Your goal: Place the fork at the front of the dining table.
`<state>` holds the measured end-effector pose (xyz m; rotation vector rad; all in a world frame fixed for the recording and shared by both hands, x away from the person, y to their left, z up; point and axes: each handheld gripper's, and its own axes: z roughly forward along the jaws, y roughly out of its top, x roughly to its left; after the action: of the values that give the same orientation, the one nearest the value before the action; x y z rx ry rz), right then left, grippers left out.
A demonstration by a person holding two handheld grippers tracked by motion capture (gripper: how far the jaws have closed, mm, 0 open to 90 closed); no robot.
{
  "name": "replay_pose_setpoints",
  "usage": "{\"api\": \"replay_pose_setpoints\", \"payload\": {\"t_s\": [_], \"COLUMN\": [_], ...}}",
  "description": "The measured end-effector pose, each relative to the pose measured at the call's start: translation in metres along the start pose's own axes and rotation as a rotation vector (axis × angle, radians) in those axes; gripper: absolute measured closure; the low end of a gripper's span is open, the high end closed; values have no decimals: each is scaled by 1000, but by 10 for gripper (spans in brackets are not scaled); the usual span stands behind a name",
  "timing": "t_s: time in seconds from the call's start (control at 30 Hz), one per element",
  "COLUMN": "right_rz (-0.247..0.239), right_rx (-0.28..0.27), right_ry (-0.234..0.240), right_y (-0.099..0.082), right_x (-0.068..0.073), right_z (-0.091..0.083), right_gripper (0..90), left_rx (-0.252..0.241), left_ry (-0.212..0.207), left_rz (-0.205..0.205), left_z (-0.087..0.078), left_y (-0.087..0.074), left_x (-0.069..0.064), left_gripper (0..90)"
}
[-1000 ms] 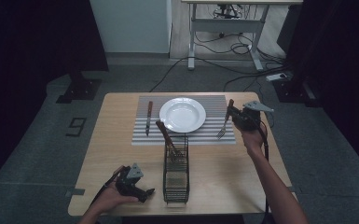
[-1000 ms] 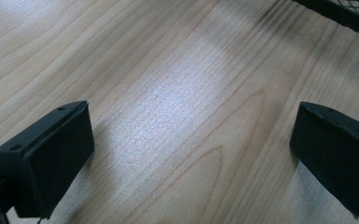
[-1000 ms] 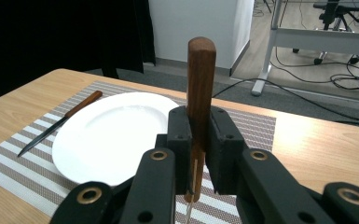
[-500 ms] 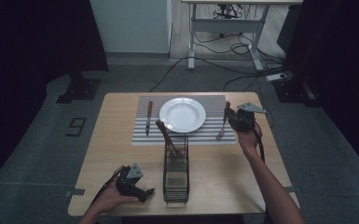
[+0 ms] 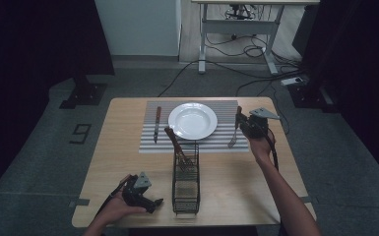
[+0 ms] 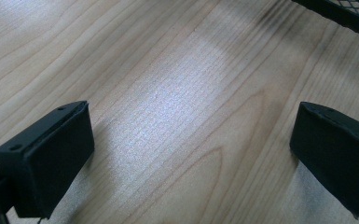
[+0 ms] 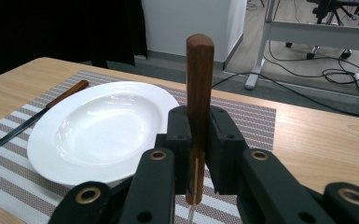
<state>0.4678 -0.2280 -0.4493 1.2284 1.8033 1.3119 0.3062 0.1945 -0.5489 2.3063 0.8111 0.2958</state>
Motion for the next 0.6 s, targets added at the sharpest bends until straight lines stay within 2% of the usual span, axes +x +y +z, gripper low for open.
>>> {"api": "replay_pose_setpoints", "payload": {"t_s": [0.47,0.6], "right_rz": [-13,-13], "right_rx": [5,21], "right_ry": [7,5], "right_y": [2,4], "right_x": [1,1], "right_z": [10,15], "right_gripper": [802,803], "left_rx": [0,0], "left_ry": [-1,-1], "left_rz": [0,0], "left_z": [0,0], "left_y": [0,0], "left_x": [0,0], "left_gripper": [0,0]}}
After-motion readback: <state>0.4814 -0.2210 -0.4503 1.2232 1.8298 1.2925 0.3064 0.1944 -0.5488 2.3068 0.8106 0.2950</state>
